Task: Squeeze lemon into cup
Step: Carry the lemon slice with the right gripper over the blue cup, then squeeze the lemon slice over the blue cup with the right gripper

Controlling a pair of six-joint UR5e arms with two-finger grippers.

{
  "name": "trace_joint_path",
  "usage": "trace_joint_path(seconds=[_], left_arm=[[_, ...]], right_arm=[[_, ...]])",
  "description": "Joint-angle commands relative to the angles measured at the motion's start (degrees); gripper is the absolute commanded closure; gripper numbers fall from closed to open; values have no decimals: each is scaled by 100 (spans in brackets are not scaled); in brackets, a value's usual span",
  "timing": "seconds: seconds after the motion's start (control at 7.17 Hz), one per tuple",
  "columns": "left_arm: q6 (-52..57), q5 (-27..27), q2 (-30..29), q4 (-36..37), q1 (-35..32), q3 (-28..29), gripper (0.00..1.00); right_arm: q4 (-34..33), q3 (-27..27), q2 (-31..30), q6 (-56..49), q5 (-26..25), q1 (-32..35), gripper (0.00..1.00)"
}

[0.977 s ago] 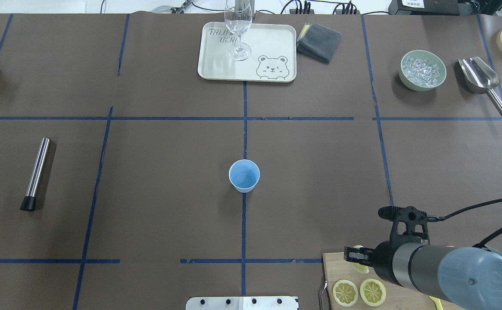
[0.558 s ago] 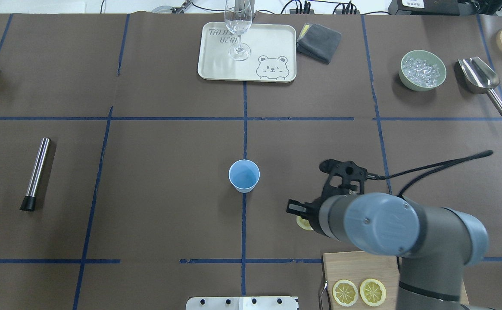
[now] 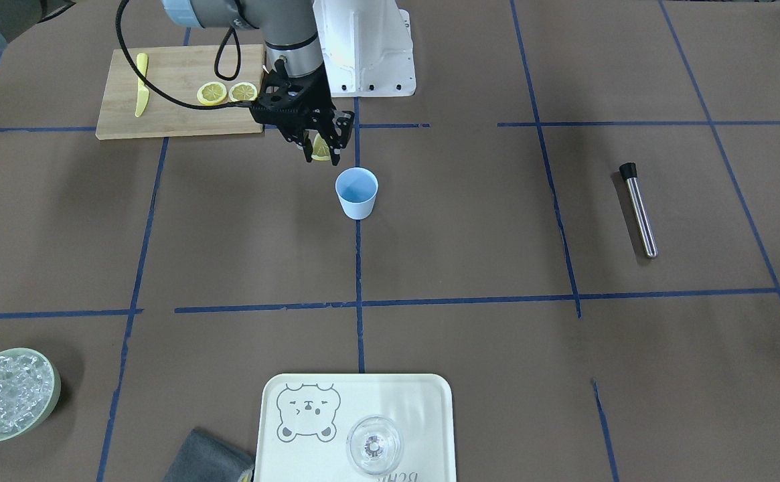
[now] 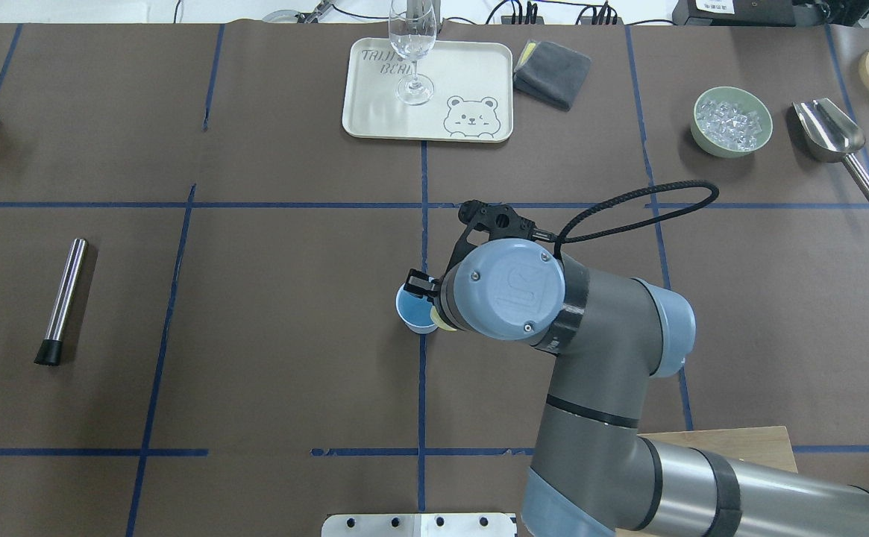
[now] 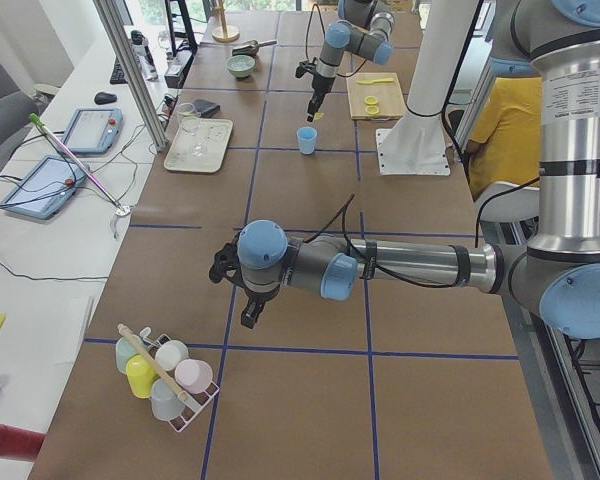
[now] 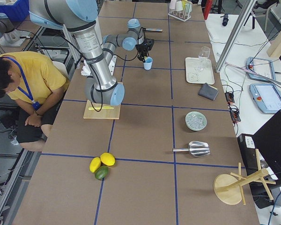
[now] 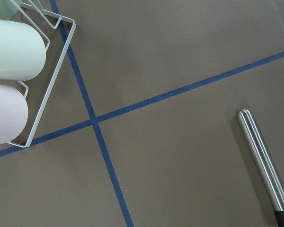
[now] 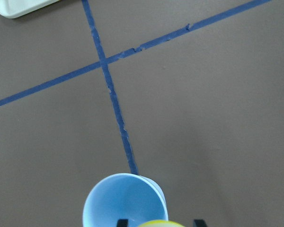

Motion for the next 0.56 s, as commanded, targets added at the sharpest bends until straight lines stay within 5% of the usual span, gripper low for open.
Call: trace_joint_path(seconds=[0.0,0.42], left_arm=[[0,0,45,-9,0,0,0],[0,-9,45,-9,0,0,0]], right_arm=[[14,-296,263,-9,73,138,44],[436,-657,272,61,117,129,35]])
